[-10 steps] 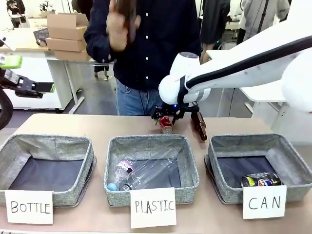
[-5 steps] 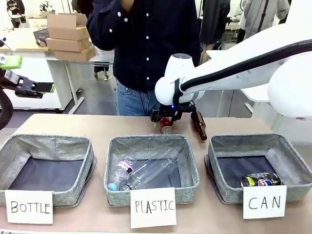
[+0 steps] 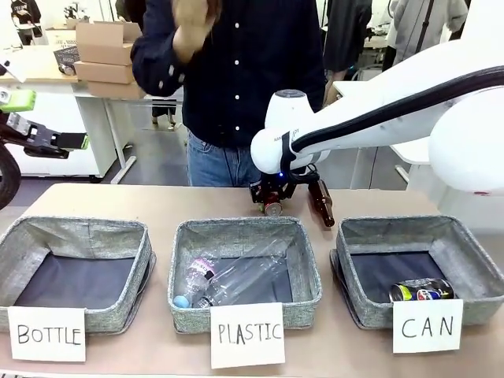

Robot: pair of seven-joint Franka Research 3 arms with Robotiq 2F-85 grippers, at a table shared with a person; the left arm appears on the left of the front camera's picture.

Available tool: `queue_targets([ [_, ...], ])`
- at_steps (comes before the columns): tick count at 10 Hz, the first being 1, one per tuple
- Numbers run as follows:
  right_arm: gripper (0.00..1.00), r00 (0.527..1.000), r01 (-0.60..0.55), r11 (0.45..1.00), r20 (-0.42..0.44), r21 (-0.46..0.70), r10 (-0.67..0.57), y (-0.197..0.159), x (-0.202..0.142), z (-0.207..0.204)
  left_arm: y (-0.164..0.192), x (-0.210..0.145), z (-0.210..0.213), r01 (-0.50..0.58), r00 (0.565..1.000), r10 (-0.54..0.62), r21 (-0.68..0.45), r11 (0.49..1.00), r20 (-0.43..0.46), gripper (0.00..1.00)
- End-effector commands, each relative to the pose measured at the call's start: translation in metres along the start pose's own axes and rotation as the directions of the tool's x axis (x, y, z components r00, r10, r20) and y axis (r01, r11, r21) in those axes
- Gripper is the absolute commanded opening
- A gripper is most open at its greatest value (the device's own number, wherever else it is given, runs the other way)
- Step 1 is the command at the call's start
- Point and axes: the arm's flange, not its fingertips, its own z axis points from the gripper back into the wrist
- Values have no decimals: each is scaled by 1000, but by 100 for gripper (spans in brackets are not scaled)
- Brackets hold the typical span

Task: Sort the can waste into the basket.
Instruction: Pick up the can waste from the table and place it in the right Fabric basket.

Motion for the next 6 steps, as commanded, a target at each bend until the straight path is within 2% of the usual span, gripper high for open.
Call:
queue_targets([
  [1, 0, 1000, 26, 999, 14, -32, -25, 0, 4, 8, -4, 3, -3, -7, 1000, 7, -9, 1000, 19, 100],
  [4, 0, 999, 43, 999, 16, 0, -43, -7, 2, 19, -4, 3, -3, -7, 1000, 7, -9, 1000, 19, 100],
  [5, 0, 1000, 10, 999, -9, 49, -10, -12, -5, 38, -4, 3, -3, -7, 1000, 7, -9, 1000, 19, 100],
  [6, 0, 999, -49, 996, -21, 76, 50, -22, -24, 76, -4, 3, -3, -7, 1000, 7, -9, 1000, 19, 100],
])
